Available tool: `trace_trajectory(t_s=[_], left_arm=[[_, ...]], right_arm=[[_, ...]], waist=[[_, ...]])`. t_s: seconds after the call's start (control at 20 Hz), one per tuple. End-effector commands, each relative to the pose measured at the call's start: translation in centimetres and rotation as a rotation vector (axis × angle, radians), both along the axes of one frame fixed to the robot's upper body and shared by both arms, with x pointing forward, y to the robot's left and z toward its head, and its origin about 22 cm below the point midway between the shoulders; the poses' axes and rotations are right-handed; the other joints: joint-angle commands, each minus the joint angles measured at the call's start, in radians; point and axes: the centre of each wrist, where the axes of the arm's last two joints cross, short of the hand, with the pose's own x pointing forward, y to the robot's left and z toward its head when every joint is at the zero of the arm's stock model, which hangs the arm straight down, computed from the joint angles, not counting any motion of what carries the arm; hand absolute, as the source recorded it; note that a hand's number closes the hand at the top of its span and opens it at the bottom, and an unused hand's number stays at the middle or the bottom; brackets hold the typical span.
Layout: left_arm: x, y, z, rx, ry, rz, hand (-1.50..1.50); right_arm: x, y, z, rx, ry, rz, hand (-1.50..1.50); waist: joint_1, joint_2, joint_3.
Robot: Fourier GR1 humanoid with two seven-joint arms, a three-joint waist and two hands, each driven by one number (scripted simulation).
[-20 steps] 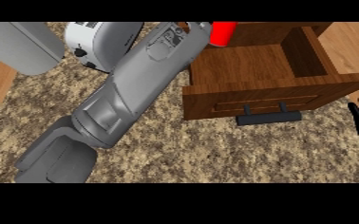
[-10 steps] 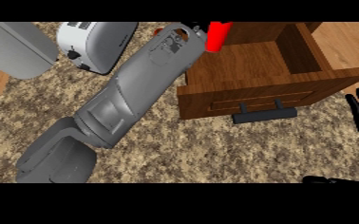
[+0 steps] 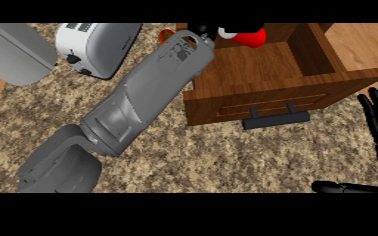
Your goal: Pick up the can, place it into the drawer and close the drawer
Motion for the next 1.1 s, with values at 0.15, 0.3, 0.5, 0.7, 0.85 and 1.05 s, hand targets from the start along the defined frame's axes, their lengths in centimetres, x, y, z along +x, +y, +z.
trace_trajectory(t_s=[0.15,0.3,0.5,0.7,0.85,1.05], left_arm=[[-0.1,0.8,-2.3,-0.023,0.001,0.036,-1.5],[0.2,0.7,-1.5,-0.019,-0.011,0.063,-1.5],[0.0,0.6,-1.7,-0.041,-0.007,0.074,-1.5],[-0.2,0.7,-2.3,-0.075,-0.002,0.09,-1.5],[0.0,0.4,-0.8,-0.118,0.007,0.08,-1.5],[-0.4,0.5,-1.9,-0.158,0.024,0.076,-1.5]], right_arm=[[-0.1,-0.8,0.6,0.005,-0.005,0.005,-1.5],[-0.7,-1.0,0.4,-0.009,0.004,0.005,-1.5],[0.0,0.0,1.6,-0.036,-0.042,-0.006,-1.5],[0.1,0.0,3.0,-0.195,-0.114,-0.031,-1.5],[-1.2,0.2,2.8,-0.302,-0.148,0.001,-1.5],[-1.1,0.6,3.8,-0.415,-0.172,0.005,-1.5]], waist=[[-0.009,0.003,0.0],[-0.007,0.001,0.0],[0.001,0.001,-0.001],[0.004,0.0,-0.001],[0.006,-0.003,-0.001],[0.011,-0.003,-0.001]])
